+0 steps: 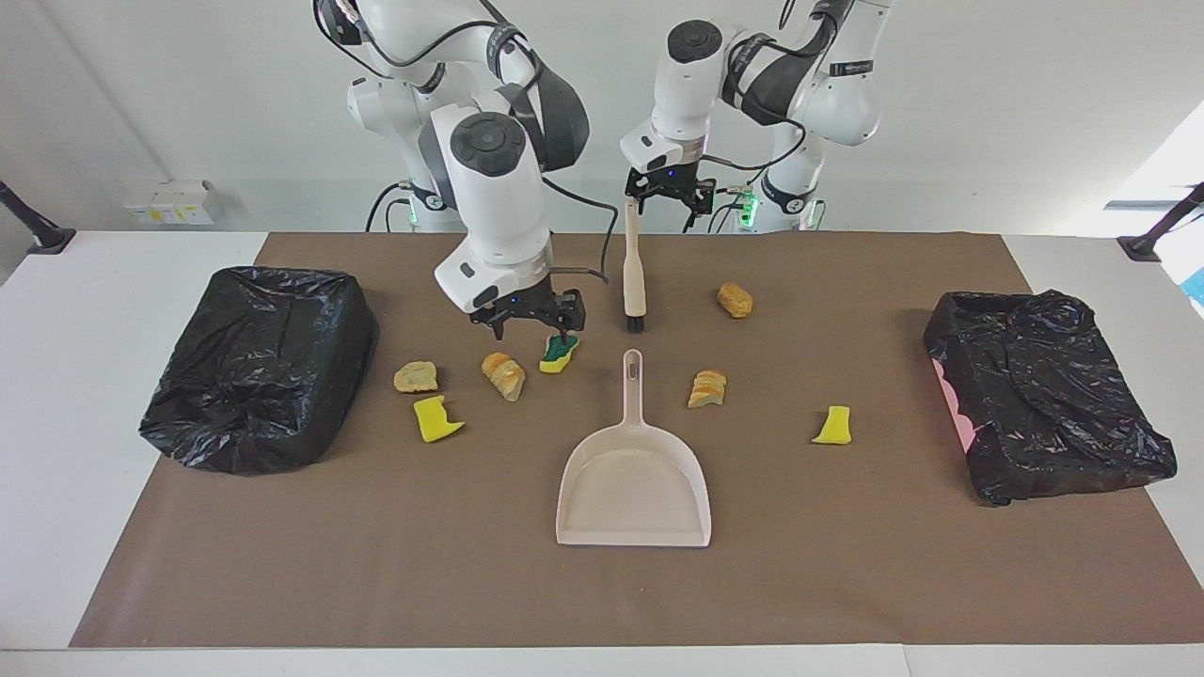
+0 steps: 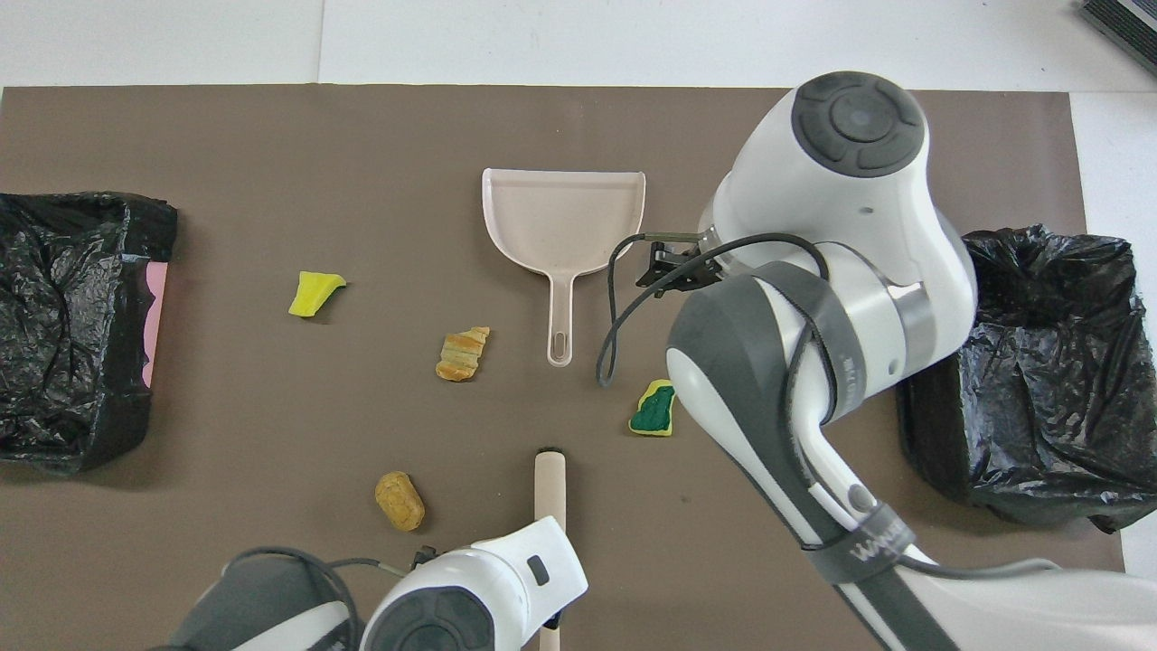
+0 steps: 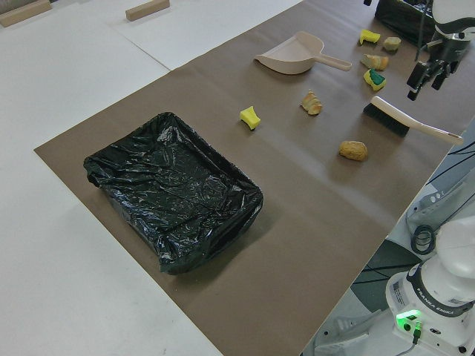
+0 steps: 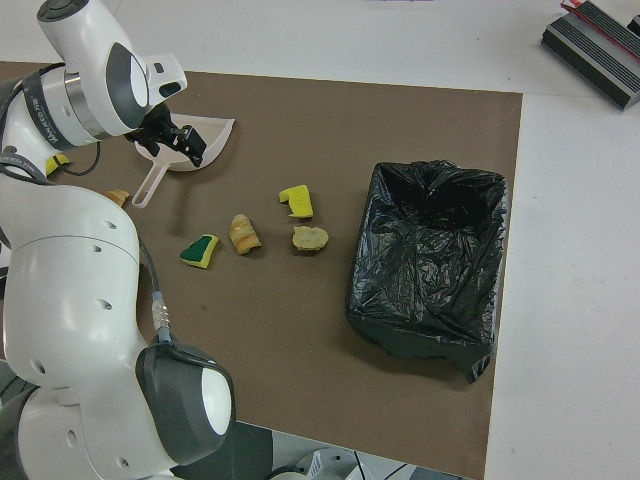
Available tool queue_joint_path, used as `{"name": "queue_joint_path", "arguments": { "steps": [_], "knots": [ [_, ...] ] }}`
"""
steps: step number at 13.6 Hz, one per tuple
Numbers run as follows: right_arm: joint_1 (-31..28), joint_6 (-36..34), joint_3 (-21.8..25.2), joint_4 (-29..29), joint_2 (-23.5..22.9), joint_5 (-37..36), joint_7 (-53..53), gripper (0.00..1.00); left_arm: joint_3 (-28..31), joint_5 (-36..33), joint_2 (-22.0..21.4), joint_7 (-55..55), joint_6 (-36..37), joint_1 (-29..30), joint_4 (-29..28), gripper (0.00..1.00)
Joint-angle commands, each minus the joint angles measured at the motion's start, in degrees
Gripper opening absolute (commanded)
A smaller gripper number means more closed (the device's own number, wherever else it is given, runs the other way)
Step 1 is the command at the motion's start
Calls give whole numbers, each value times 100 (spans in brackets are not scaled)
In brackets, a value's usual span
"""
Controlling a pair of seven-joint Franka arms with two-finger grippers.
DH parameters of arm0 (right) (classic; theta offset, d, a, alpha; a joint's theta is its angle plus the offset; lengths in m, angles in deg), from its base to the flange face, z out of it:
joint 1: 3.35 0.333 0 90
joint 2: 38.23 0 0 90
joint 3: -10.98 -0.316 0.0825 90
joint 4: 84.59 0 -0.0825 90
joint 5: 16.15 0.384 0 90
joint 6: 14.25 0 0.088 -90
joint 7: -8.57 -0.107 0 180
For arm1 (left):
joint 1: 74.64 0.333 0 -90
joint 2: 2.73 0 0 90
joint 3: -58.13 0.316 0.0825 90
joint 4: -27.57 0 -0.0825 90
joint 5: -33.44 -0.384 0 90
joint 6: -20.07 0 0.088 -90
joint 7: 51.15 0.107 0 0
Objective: Sweep and dump trash in bin
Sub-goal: 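Reach the right gripper to the dustpan handle and grasp it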
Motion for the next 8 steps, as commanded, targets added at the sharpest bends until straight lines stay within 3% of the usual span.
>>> {"name": "queue_joint_path", "arguments": {
  "steps": [1,5,7,8],
  "knots": [
    [197,374,1,-210,-421,72,-153,100,110,71,0,-507,-760,-606,-586,100],
    [514,936,9,-227,-826,-7,-530,100,110,71,535,-1209,-1261,-1100,-648,100],
    [559,1156,9,-227,-984,-77,-558,100,101,71,589,-1344,-1281,-1162,-657,92],
    [628,1296,9,-227,-1046,-190,-575,99,101,71,589,-1344,-1280,-1162,-674,80]
  ]
}}
